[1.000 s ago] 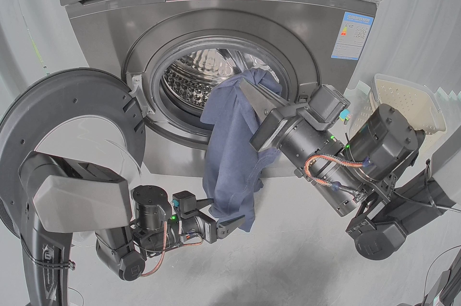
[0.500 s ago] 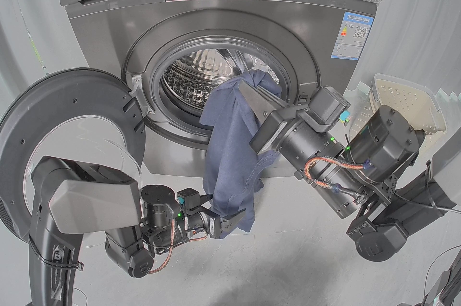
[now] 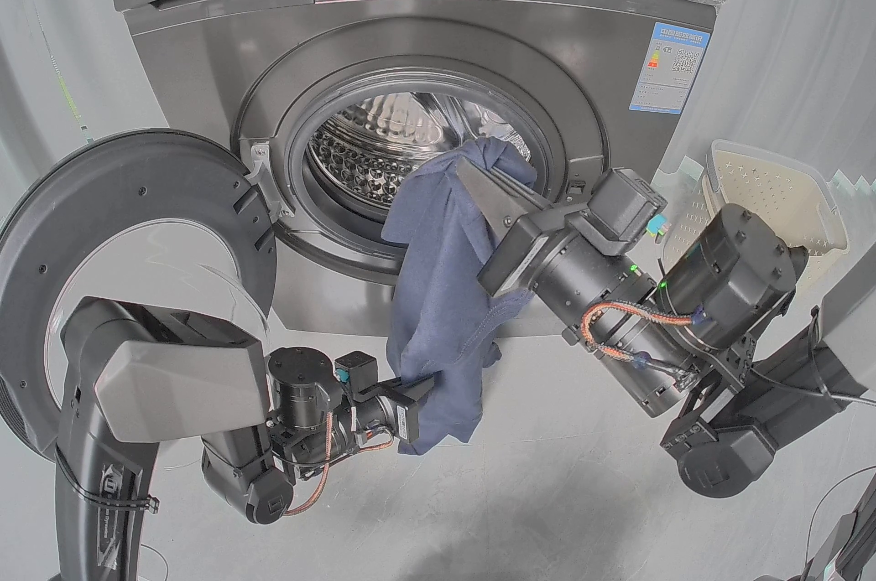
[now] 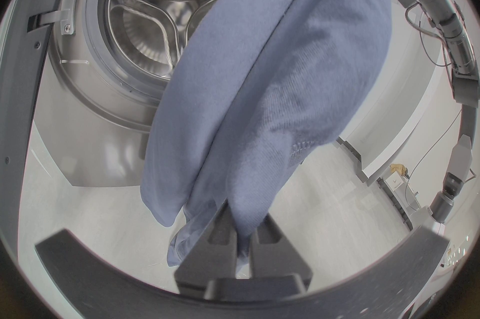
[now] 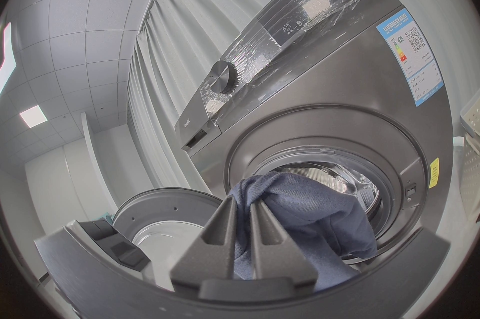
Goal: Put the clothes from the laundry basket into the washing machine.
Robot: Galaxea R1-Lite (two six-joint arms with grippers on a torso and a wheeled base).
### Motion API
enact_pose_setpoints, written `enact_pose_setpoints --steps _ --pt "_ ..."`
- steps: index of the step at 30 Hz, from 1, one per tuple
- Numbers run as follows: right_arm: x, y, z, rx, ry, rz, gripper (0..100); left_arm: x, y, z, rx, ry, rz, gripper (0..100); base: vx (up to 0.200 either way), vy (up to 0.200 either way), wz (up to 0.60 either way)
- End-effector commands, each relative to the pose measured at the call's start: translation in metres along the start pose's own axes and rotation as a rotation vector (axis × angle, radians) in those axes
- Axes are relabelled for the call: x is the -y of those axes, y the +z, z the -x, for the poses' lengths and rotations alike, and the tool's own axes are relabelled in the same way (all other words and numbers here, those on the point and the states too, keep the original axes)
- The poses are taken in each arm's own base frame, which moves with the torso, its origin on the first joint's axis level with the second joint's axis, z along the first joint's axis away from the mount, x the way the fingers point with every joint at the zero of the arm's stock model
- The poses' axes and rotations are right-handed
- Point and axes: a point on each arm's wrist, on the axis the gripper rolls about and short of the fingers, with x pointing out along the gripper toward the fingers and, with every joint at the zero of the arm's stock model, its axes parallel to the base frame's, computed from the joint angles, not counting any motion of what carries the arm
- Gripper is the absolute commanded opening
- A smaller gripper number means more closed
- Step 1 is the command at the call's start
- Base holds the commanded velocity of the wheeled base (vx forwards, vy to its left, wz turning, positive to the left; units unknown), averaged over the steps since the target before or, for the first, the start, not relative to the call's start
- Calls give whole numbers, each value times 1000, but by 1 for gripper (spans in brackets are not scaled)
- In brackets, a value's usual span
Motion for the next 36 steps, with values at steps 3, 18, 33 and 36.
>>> enact_pose_setpoints --steps 3,18,33,36 --pt "17 0 1 -6 -50 20 0 10 19 28 9 -14 -8 0 0 0 0" --pt "73 -44 63 -299 -254 68 0 29 83 132 161 -21 -34 0 0 0 0" --pt "89 -83 72 -432 -310 79 0 34 118 142 315 -53 -72 0 0 0 0" --pt "92 -91 75 -461 -316 80 0 34 121 139 327 -55 -75 0 0 0 0"
